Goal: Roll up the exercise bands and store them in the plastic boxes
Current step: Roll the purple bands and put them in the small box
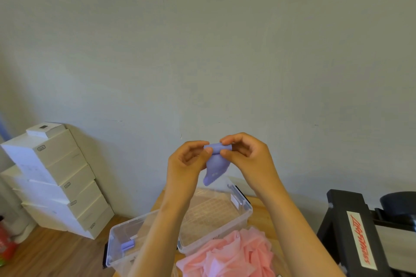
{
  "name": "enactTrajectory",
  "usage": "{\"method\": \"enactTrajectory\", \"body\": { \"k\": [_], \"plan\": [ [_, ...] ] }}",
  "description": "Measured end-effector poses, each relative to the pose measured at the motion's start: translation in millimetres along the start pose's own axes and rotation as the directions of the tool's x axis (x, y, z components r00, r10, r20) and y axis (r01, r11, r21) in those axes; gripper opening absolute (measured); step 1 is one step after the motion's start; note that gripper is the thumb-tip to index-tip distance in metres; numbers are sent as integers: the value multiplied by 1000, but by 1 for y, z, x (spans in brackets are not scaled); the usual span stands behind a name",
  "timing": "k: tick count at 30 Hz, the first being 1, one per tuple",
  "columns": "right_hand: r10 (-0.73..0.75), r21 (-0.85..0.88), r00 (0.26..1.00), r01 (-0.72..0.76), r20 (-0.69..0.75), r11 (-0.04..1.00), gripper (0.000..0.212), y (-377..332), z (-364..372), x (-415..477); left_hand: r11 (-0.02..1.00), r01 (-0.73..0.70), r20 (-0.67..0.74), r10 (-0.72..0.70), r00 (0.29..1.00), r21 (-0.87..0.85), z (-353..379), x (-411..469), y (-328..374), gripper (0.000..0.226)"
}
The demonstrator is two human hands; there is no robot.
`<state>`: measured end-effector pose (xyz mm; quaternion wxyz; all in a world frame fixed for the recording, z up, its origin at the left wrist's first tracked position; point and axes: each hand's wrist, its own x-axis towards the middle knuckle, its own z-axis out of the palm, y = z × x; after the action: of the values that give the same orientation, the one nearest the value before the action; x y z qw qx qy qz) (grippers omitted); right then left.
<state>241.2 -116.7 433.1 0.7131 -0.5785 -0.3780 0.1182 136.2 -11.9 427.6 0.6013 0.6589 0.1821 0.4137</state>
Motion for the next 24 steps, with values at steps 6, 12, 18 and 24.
{"method": "enactTrajectory", "body": {
  "k": [6,12,18,24],
  "plan": [
    [47,-33,999,-47,2,998,16,2,2,0,994,-87,4,87,996,67,-4,0,1,24],
    [28,-28,1000,-28,-7,999,16,1,3,-1,1000,-10,31,10,999,1,-3,-3,0,22],
    [9,-27,1000,-9,0,1000,24,1,7,-2,998,69,14,-69,998,-11,-2,2,-1,8],
    [67,-62,998,-66,11,996,23,7,7,0,998,-29,37,27,999,58,-7,1,-2,21]
  ]
}}
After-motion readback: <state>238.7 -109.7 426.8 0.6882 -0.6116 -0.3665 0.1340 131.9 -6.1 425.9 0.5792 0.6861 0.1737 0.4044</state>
